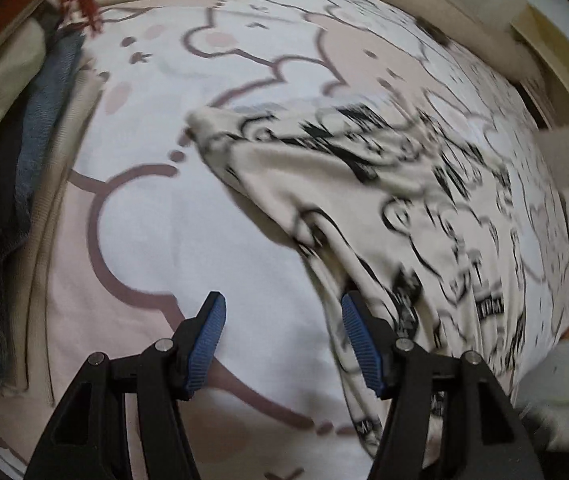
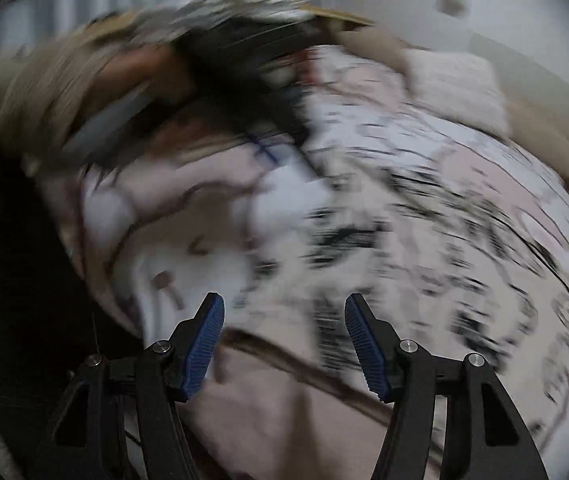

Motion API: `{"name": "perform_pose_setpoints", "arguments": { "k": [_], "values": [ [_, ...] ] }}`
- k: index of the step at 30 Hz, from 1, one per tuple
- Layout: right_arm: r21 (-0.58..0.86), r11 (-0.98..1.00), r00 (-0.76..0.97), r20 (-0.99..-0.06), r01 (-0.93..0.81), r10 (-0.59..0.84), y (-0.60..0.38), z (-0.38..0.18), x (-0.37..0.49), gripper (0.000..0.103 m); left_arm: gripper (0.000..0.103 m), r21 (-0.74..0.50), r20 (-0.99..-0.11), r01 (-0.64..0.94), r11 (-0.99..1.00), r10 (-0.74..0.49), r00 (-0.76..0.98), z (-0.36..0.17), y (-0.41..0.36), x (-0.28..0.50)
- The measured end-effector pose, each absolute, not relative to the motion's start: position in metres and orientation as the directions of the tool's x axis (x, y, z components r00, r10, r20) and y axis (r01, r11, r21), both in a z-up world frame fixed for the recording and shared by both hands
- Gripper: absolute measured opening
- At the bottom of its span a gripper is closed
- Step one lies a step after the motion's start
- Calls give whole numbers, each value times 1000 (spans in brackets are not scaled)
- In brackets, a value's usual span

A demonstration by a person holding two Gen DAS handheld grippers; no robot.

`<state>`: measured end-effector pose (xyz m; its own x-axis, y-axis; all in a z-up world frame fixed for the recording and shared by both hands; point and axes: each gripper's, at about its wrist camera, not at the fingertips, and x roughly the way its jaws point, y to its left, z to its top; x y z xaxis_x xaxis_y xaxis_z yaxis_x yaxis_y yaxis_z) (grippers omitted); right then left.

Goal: Fold clothes

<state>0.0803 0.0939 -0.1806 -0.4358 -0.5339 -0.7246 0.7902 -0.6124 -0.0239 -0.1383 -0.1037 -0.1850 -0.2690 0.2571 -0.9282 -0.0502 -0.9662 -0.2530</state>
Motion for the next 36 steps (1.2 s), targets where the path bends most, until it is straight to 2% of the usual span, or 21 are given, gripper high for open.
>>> {"name": "perform_pose_setpoints", "arguments": {
  "k": [2,3,4,8,10,14,15,16,17,18,21,25,28,30,32,34,36],
  "values": [
    [33,-616,-399,-734,787,-550,94,-185,75,62,60,-277,-924,-21,-961,272,-270,-188,-114,-150],
    [67,-621,-380,-738,781,-558,96,-186,71,56,60,-285,-921,-1,-958,274,-275,-191,-119,-157],
    [101,-626,-361,-740,773,-567,98,-188,67,41,60,-289,-920,14,-957,274,-280,-194,-122,-164],
    [235,-638,-286,-745,733,-603,106,-193,52,24,60,-301,-916,82,-950,264,-303,-207,-134,-194],
    [300,-641,-249,-743,707,-621,109,-196,44,12,62,-316,-910,131,-940,262,-320,-214,-141,-209],
    [424,-639,-176,-730,642,-660,117,-201,28,10,61,-363,-894,167,-917,293,-338,-224,-144,-228],
    [487,-620,-149,-700,615,-698,126,-199,23,10,56,-346,-897,140,-928,283,-341,-223,-140,-231],
    [528,-603,-135,-675,598,-726,133,-196,20,10,32,-328,-899,111,-938,273,-342,-222,-136,-234],
    [560,-586,-126,-651,585,-748,139,-194,19,10,18,-311,-900,75,-947,269,-343,-219,-130,-237],
    [583,-567,-117,-629,582,-768,144,-191,19,10,8,-310,-897,51,-949,274,-346,-216,-127,-238],
    [600,-539,-95,-612,592,-785,146,-191,21,10,8,-313,-860,-8,-950,287,-422,-193,-123,-236],
    [604,-542,-53,-638,584,-768,138,-212,25,10,9,-277,-832,-30,-961,255,-493,-174,-126,-237],
    [563,-594,-31,-710,575,-703,124,-240,22,10,14,-185,-888,37,-982,151,-434,-197,-134,-241],
    [554,-605,-56,-709,573,-703,121,-243,25,10,15,-131,-916,87,-988,87,-392,-216,-143,-241],
    [530,-613,-75,-718,586,-692,118,-241,29,10,30,-111,-922,117,-987,58,-383,-222,-153,-241],
    [525,-620,-83,-721,583,-688,117,-240,31,11,50,-81,-915,150,-985,14,-403,-215,-161,-243],
    [541,-606,-68,-711,583,-700,115,-232,31,16,55,-36,-890,174,-984,-48,-454,-199,-167,-244]
  ]
}}
